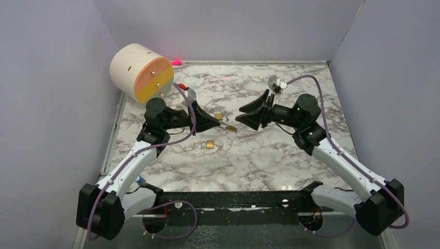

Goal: Lock with the key
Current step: Pick up the lock from the center of the board, then lock the lock.

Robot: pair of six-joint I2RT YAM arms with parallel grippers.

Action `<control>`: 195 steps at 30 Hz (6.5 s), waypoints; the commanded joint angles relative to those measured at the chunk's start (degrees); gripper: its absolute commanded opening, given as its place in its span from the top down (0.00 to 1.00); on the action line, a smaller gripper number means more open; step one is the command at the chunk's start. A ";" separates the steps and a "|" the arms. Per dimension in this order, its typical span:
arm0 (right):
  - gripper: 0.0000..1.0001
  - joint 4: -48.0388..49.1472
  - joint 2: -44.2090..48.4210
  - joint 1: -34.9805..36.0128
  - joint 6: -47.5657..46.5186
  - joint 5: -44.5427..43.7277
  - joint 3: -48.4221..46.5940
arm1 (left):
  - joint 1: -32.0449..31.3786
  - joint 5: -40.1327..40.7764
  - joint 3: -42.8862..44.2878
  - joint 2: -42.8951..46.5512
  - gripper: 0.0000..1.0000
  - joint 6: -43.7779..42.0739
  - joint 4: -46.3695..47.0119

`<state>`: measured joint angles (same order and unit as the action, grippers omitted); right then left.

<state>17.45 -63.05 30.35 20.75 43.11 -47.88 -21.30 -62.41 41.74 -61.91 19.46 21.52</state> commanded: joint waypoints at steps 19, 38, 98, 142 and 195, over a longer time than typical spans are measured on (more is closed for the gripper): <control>0.55 18.59 -3.49 0.06 -2.65 8.65 3.60 | -0.06 15.52 -5.10 3.16 1.00 19.68 29.50; 0.54 23.41 -7.41 0.50 -2.35 9.45 2.88 | -0.06 14.21 -5.92 4.03 1.00 20.61 30.78; 0.99 -12.57 -13.79 1.26 -5.63 26.74 -17.17 | 6.45 -12.26 1.76 4.42 0.75 17.29 21.37; 0.99 -15.29 -15.56 1.63 -6.99 25.71 -19.16 | 5.74 -7.07 3.71 2.18 0.81 15.43 16.32; 0.99 1.58 -13.91 3.46 5.35 20.04 -19.47 | 1.21 -0.01 2.19 2.50 1.00 8.75 9.16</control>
<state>10.07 -78.13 32.18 25.65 66.02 -66.46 -16.75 -63.16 45.84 -57.65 28.58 33.98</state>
